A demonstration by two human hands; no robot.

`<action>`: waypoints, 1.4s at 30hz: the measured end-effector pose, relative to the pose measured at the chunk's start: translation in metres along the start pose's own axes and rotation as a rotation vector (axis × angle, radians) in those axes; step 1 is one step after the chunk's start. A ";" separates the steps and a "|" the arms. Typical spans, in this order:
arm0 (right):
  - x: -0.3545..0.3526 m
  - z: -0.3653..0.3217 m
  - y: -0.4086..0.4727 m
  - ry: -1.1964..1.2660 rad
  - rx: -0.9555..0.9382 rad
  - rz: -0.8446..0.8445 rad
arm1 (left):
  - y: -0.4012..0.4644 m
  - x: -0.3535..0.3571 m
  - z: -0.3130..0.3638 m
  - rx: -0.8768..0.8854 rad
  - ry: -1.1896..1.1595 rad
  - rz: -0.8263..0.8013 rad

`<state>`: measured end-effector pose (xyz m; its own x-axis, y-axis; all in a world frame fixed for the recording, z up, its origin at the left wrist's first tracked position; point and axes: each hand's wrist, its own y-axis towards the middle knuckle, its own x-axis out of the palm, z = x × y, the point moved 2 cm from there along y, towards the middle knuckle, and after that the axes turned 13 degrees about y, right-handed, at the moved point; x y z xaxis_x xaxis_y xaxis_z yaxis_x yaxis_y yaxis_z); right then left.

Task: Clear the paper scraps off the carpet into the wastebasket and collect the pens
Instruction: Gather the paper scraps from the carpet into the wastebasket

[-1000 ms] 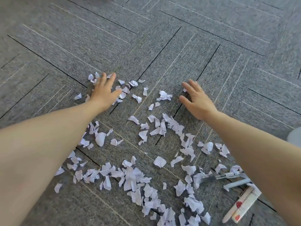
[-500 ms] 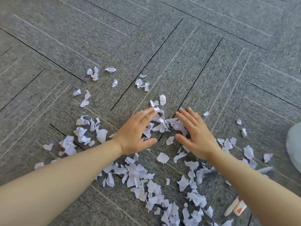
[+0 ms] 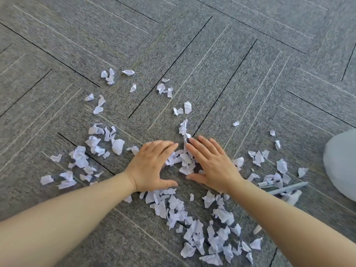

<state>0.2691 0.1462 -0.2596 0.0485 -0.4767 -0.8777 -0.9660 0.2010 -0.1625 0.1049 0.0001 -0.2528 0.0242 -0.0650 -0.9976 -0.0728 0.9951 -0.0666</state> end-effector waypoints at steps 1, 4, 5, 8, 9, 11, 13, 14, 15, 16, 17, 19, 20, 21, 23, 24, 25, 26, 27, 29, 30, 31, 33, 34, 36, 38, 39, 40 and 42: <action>-0.001 -0.001 0.002 -0.032 -0.021 0.033 | -0.002 0.001 0.001 -0.002 0.041 -0.017; -0.003 -0.003 0.003 -0.081 -0.104 0.142 | -0.004 0.001 0.006 -0.005 0.097 -0.011; -0.003 -0.005 0.003 -0.067 -0.114 0.155 | -0.003 0.002 0.008 0.007 0.100 0.010; -0.003 -0.008 0.004 -0.066 -0.103 0.154 | 0.007 0.002 0.012 0.057 0.103 0.072; -0.005 -0.009 0.005 -0.067 -0.091 0.152 | 0.012 0.001 0.012 0.069 0.100 0.073; -0.009 -0.012 0.008 -0.041 -0.043 0.138 | 0.022 -0.004 0.011 0.084 0.086 0.022; -0.014 -0.015 0.007 0.023 0.030 0.133 | 0.029 -0.011 0.010 0.114 0.025 -0.033; -0.019 -0.016 0.004 0.066 0.079 0.163 | 0.032 -0.017 0.011 0.106 -0.019 -0.048; -0.026 -0.016 0.000 0.125 0.143 0.206 | 0.036 -0.023 0.010 0.073 -0.071 -0.031; -0.036 -0.015 -0.005 0.203 0.206 0.267 | 0.043 -0.034 0.011 0.016 -0.133 0.006; -0.050 -0.015 -0.010 0.289 0.249 0.340 | 0.051 -0.047 0.013 -0.038 -0.202 0.055; -0.084 -0.015 -0.021 0.435 0.300 0.519 | 0.075 -0.085 0.022 -0.119 -0.376 0.139; -0.105 -0.015 -0.027 0.490 0.321 0.615 | 0.088 -0.109 0.030 -0.144 -0.463 0.197; -0.127 -0.016 -0.034 0.528 0.341 0.715 | 0.103 -0.133 0.039 -0.157 -0.550 0.252; -0.176 -0.016 -0.051 0.550 0.381 0.913 | 0.132 -0.182 0.064 -0.156 -0.707 0.335; -0.201 -0.015 -0.062 0.552 0.394 1.006 | 0.146 -0.205 0.079 -0.139 -0.778 0.371; -0.225 -0.012 -0.076 0.554 0.405 1.093 | 0.159 -0.226 0.095 -0.112 -0.854 0.399; -0.248 -0.008 -0.092 0.552 0.416 1.173 | 0.172 -0.246 0.113 -0.076 -0.930 0.415; -0.269 -0.003 -0.109 0.535 0.435 1.239 | 0.184 -0.263 0.130 -0.034 -0.994 0.425; -0.304 0.012 -0.146 0.456 0.507 1.323 | 0.206 -0.291 0.167 0.046 -1.045 0.428; -0.316 0.021 -0.165 0.427 0.556 1.347 | 0.217 -0.300 0.186 0.072 -1.046 0.425; -0.325 0.032 -0.185 0.418 0.611 1.363 | 0.229 -0.305 0.205 0.084 -1.044 0.424; -0.334 0.054 -0.221 0.435 0.737 1.370 | 0.251 -0.310 0.243 0.082 -1.071 0.407; -0.334 0.065 -0.236 0.456 0.798 1.372 | 0.260 -0.309 0.261 0.077 -1.101 0.380; -0.333 0.085 -0.262 0.499 0.891 1.368 | 0.277 -0.304 0.296 0.080 -1.127 0.300; -0.328 0.105 -0.280 0.573 0.981 1.326 | 0.289 -0.298 0.326 0.103 -1.054 0.206; -0.324 0.116 -0.288 0.620 1.027 1.297 | 0.295 -0.295 0.339 0.113 -0.993 0.157; -0.321 0.122 -0.294 0.670 1.075 1.255 | 0.301 -0.292 0.348 0.116 -0.924 0.109; -0.314 0.137 -0.307 0.730 1.137 1.188 | 0.315 -0.286 0.363 0.133 -0.766 0.007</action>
<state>0.5849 0.3519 0.0042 -0.8827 0.1672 -0.4393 0.2480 0.9595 -0.1332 0.4367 0.3588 0.0187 0.7103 -0.0380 -0.7028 0.0441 0.9990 -0.0095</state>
